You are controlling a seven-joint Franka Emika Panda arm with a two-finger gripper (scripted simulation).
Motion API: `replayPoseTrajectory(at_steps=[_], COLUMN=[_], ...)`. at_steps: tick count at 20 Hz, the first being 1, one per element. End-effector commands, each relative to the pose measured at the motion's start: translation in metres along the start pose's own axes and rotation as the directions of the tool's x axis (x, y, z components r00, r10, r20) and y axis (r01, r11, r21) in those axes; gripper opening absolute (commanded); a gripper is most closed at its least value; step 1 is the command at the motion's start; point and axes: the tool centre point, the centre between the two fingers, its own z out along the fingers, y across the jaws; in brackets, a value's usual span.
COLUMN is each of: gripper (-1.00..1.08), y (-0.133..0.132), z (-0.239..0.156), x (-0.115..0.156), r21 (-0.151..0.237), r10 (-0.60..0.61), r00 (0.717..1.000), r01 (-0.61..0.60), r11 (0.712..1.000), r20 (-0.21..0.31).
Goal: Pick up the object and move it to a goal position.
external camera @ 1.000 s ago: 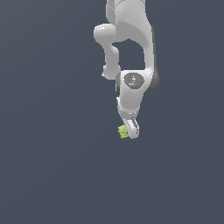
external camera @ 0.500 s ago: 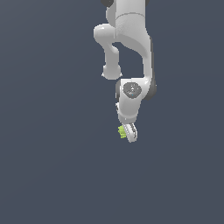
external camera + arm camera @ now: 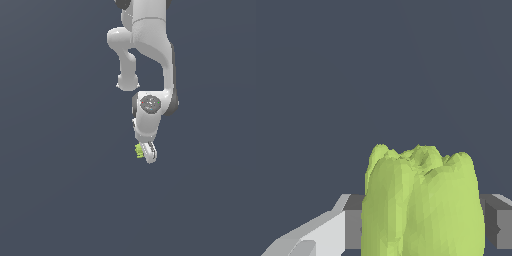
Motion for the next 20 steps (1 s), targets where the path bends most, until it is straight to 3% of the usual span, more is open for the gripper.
replayPoseTrajectory(at_steps=[1, 11, 20], gripper=[-1.00, -1.00, -1.00], y=[0.000, 0.004, 0.019], z=[0.001, -0.012, -0.061], x=[0.000, 0.002, 0.011], r21=[-0.001, 0.000, 0.000], r10=[0.000, 0.000, 0.001], r00=[1.000, 1.000, 1.000], r01=[0.000, 0.000, -0.001], r11=[1.000, 1.000, 1.000], r20=[0.000, 0.000, 0.001])
